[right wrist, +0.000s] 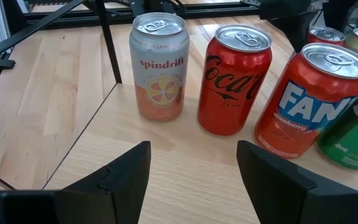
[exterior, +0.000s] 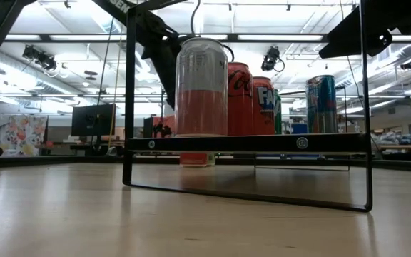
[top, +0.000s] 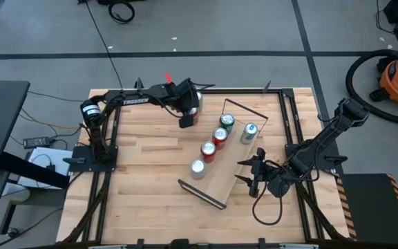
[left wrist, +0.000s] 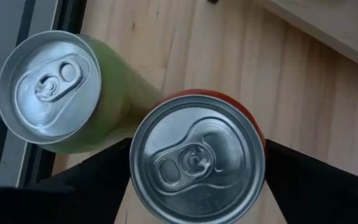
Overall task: Place canned beverage on shelf
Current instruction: Put the orange soda can on the shelf
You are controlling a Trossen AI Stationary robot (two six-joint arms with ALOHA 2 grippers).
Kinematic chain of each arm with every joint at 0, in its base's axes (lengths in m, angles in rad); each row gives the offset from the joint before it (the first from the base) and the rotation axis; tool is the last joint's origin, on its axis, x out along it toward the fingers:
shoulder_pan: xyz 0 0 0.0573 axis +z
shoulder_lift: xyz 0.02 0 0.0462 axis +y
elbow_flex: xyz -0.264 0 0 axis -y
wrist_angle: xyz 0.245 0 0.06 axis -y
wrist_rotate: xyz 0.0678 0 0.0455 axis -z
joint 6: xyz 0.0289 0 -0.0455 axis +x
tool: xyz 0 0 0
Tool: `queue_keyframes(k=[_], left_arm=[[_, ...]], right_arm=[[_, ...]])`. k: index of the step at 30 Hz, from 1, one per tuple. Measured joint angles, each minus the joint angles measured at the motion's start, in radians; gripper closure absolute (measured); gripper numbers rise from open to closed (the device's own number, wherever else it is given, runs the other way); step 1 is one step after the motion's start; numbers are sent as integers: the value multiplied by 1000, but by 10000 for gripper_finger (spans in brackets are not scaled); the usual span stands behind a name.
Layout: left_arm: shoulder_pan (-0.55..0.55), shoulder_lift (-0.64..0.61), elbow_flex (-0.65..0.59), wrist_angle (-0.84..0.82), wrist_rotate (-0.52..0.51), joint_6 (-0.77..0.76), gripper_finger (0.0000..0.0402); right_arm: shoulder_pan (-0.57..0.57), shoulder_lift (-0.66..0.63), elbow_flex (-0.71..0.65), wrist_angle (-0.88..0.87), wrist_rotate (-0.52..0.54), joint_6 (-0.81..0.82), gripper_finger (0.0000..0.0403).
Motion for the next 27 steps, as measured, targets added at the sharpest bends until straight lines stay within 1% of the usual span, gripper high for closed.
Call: queue_keyframes(k=[4,6,12,16,19,24,27], left_arm=[[0,-1,4,-13,-1,-3,93],[0,-1,16,-44,-1,-6,105],[-18,1,90,-198,-3,1,105],[-54,1,184,-285,-25,16,104],[-87,1,271,-359,-68,24,104],[-144,0,444,-429,-91,17,104],[-179,0,539,-439,-100,-12,104]], right_arm=[[0,0,0,0,0,0,153],[0,0,0,0,0,0,153],[0,0,0,0,0,0,153],[0,0,0,0,1,-1,153],[0,0,0,-1,2,-1,153],[2,0,0,-2,6,-2,153],[2,0,0,-5,11,-3,153]])
